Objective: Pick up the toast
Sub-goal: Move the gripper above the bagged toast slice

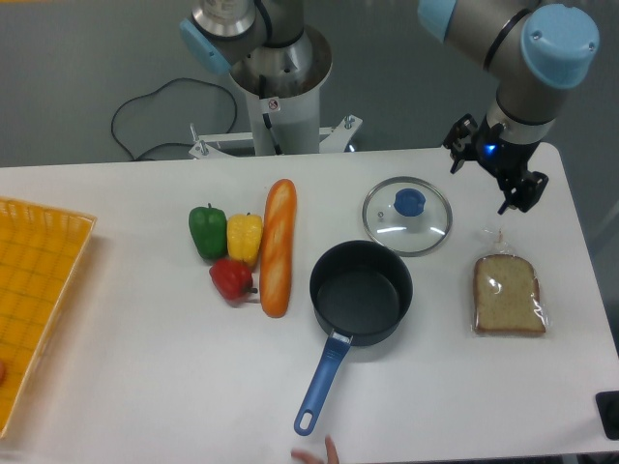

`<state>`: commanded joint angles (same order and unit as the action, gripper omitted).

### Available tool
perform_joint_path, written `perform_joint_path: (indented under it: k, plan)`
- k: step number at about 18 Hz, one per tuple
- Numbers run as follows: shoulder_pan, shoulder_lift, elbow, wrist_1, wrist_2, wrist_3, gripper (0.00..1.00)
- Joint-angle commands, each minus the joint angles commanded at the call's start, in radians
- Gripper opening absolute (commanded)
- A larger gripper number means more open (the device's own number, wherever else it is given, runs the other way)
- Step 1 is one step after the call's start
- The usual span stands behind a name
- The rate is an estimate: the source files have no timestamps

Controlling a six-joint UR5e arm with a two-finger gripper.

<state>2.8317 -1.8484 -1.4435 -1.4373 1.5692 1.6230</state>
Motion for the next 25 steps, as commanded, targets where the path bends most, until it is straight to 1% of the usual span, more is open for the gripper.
perform_joint_path:
  k: [11, 12, 13, 15, 16, 17, 20, 22, 24, 25]
  plan:
    - [0.005, -0.006, -0.005, 0.008, -0.005, -0.011, 1.0]
    - [0.009, -0.011, -0.008, 0.017, -0.006, -0.011, 1.0]
    - [0.015, -0.015, -0.015, 0.038, -0.008, -0.017, 1.0]
    - [0.04, -0.021, -0.05, 0.098, -0.006, -0.058, 1.0]
    - [0.05, -0.023, -0.063, 0.136, -0.008, -0.069, 1.0]
    - [0.052, -0.025, -0.072, 0.161, -0.003, -0.072, 1.0]
    - [0.081, -0.046, -0.078, 0.172, -0.002, -0.08, 1.0]
    - [0.106, -0.057, -0.083, 0.175, 0.0, -0.109, 1.0]
    - [0.117, -0.067, -0.083, 0.179, 0.0, -0.182, 1.0]
    - [0.12, -0.075, -0.084, 0.193, 0.005, -0.219, 1.0]
